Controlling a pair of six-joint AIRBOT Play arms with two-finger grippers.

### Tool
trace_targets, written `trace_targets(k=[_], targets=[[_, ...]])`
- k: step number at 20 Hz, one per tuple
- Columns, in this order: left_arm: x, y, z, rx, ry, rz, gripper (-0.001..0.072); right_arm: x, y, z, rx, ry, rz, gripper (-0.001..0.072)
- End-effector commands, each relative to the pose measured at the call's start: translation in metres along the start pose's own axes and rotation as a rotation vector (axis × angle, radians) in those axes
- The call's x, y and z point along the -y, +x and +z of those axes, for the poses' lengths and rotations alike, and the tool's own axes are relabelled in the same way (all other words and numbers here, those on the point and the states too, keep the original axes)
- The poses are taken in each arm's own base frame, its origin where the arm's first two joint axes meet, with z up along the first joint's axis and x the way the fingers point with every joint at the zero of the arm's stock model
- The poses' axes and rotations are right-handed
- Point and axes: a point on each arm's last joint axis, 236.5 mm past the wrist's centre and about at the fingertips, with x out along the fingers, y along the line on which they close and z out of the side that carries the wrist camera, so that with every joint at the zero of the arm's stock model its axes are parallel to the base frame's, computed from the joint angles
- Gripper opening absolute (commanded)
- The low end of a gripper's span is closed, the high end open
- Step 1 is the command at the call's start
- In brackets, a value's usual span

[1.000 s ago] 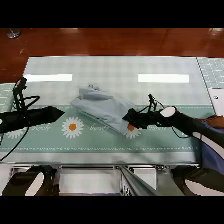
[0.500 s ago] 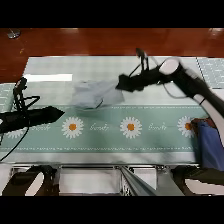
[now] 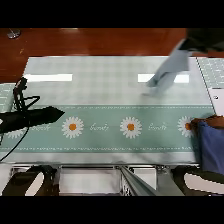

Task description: Fold the shirts.

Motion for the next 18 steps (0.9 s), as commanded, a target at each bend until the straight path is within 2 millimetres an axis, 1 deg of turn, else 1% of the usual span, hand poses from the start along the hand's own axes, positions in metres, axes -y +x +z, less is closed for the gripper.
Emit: trace_targets(k=[1, 4, 5, 6, 7, 9, 10, 13, 15, 16, 17, 18], targets=[[-0.001, 0.0, 0.005, 0.023, 0.001, 0.004, 0.0027, 0.074, -0.066, -0.021, 0.002, 0.197, -0.144, 0.0016], [-0.001, 0.0, 0.007, 0.028, 0.001, 0.005, 0.0026, 0.116, -0.107, -0.037, 0.078, 0.342, -0.213, 0.0016], [-0.001, 0.0, 0.007, 0.028, 0.001, 0.005, 0.0027, 0.13, -0.117, -0.047, 0.094, 0.387, -0.244, 0.0016], [-0.001, 0.0, 0.007, 0.028, 0.001, 0.005, 0.0027, 0.146, -0.126, -0.062, 0.102, 0.439, -0.294, 0.0016], [-0.001, 0.0, 0.007, 0.028, 0.001, 0.005, 0.0026, 0.162, -0.132, -0.08, 0.099, 0.485, -0.344, 0.0016], [-0.001, 0.0, 0.007, 0.028, 0.001, 0.005, 0.0026, 0.192, -0.141, -0.127, 0.072, 0.582, -0.464, 0.0016], [-0.001, 0.0, 0.007, 0.031, 0.001, 0.006, 0.0026, 0.204, -0.144, -0.153, 0.056, 0.64, -0.523, 0.0016], [-0.003, 0.0, 0.016, 0.068, 0.0, 0.011, 0.0027, 0.232, -0.151, -0.226, -0.017, 0.749, -0.684, 0.0017], [-0.003, 0.0, 0.017, 0.073, 0.0, 0.012, 0.0027, 0.251, -0.165, -0.282, -0.074, 0.848, -0.85, 0.0017], [-0.003, 0.0, 0.017, 0.072, 0.001, 0.012, 0.0027, 0.259, -0.171, -0.305, -0.097, 0.885, -0.92, 0.0017], [-0.003, 0.0, 0.017, 0.073, 0.001, 0.012, 0.0027, 0.265, -0.175, -0.32, -0.106, 0.904, -0.966, 0.0018], [-0.003, 0.0, 0.019, 0.08, 0.001, 0.013, 0.0026, 0.269, -0.176, -0.325, -0.089, 0.946, -0.984, 0.0084]])
